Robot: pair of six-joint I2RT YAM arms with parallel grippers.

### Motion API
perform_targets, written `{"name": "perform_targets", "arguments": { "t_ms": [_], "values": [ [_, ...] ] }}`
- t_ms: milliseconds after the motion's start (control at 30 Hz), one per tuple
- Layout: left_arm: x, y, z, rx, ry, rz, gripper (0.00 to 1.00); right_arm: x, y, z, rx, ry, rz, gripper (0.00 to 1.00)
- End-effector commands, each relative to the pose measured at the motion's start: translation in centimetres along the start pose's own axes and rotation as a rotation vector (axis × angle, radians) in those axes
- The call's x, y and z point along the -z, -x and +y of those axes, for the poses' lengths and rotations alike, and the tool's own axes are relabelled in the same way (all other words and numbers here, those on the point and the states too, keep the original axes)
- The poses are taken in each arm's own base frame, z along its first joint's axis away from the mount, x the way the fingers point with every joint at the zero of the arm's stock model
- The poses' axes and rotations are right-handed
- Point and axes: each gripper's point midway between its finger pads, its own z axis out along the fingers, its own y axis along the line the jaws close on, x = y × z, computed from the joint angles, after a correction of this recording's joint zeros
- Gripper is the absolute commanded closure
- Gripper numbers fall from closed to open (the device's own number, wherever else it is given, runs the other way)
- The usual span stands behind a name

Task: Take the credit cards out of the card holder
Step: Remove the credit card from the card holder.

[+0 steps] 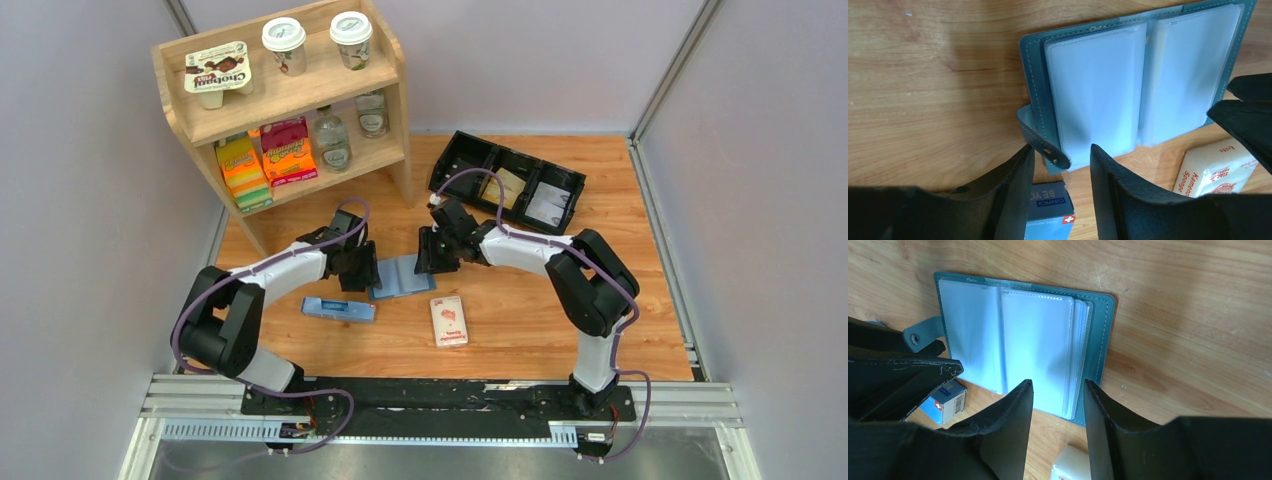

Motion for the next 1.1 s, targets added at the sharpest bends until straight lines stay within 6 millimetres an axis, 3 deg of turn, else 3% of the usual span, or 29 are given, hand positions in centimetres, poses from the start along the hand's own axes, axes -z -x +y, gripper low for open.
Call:
{"name": "perform_targets", "arguments": {
  "t_ms": [0, 333, 900, 1000, 1067],
  "values": [
    [-0.1, 1.1, -1.7, 0.026, -0.069, -0.011, 0.48, -0.5, 0.9, 1.5, 0.026, 0.04, -0.011, 0.56],
    [-0.7, 0.7, -2.8, 0.04, -0.126, 0.019, 0.52, -0.7, 0.3, 2.8, 0.039, 0.106, 0.032, 0.56],
    [-0.4, 1.1, -3.9, 0.048, -0.183, 0.008, 0.53, 2.2, 2.2, 6.3, 0.106, 0.195, -0.019, 0.49],
    [-0.4, 1.0, -3.9, 0.052, -0.179, 0.011, 0.53, 2.5, 2.7, 5.7, 0.106, 0.147, -0.046, 0.46],
    [-0.3, 1.1, -3.8, 0.052, -0.176, 0.007, 0.53, 2.9, 3.3, 4.3, 0.11, 0.057, -0.077, 0.44]
  ]
}}
